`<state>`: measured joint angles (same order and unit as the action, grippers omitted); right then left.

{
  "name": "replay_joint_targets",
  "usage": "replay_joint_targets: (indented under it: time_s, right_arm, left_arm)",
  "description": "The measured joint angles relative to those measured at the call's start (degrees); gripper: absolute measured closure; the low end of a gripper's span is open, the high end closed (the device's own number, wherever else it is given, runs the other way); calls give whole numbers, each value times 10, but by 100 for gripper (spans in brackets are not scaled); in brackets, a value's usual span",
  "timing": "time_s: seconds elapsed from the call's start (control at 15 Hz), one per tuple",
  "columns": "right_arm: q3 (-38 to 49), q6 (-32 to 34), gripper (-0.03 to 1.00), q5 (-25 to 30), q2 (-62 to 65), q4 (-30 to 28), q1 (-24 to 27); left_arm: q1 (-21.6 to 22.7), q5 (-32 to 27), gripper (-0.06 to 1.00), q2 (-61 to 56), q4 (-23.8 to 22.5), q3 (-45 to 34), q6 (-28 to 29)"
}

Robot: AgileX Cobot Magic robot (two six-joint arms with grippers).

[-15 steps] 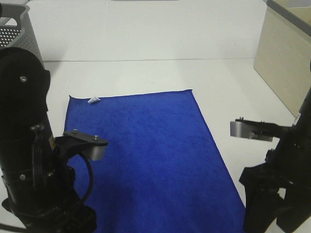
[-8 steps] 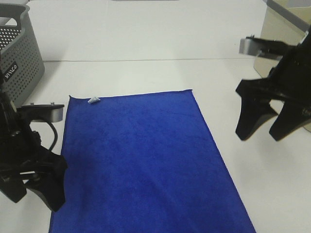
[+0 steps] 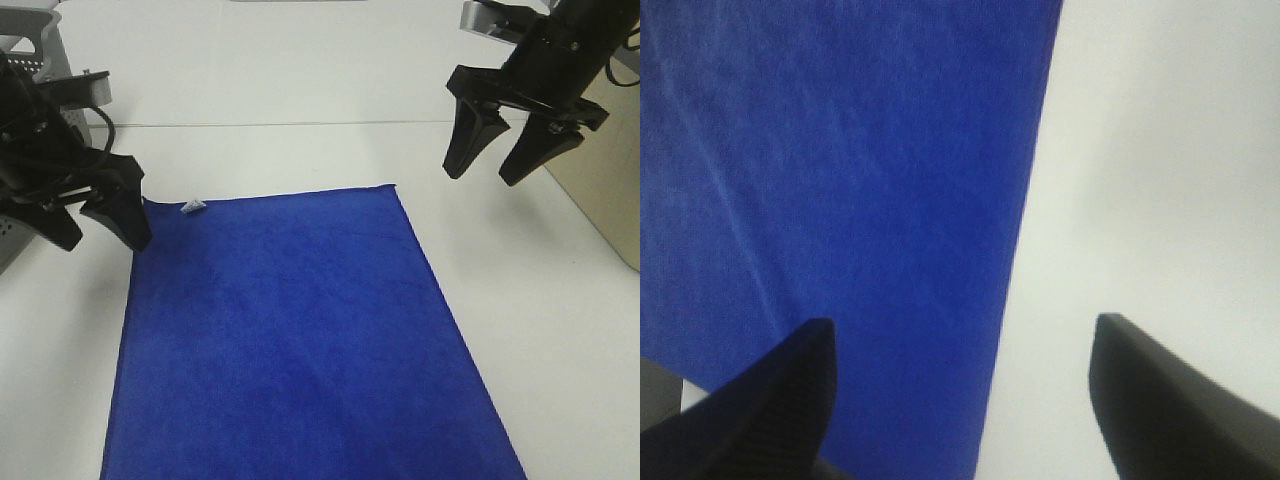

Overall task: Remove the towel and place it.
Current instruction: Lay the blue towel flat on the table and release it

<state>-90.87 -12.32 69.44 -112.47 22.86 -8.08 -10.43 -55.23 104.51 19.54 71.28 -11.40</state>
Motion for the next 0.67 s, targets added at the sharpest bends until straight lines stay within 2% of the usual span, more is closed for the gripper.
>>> replay_joint_targets:
  time_s: [0.2,0.33,0.67]
  right_arm:
    - [-113,-7,27,0,-86,-3,0]
    - [-182,-7,27,0,-134,-3,0]
    - [-253,-7,27,0,-210,-3,2]
  left_arm:
    - [3,0,18,66,-17,76,1]
    - [4,-1,18,112,-45,130,16]
    - [38,-33,15,203,-60,253,26]
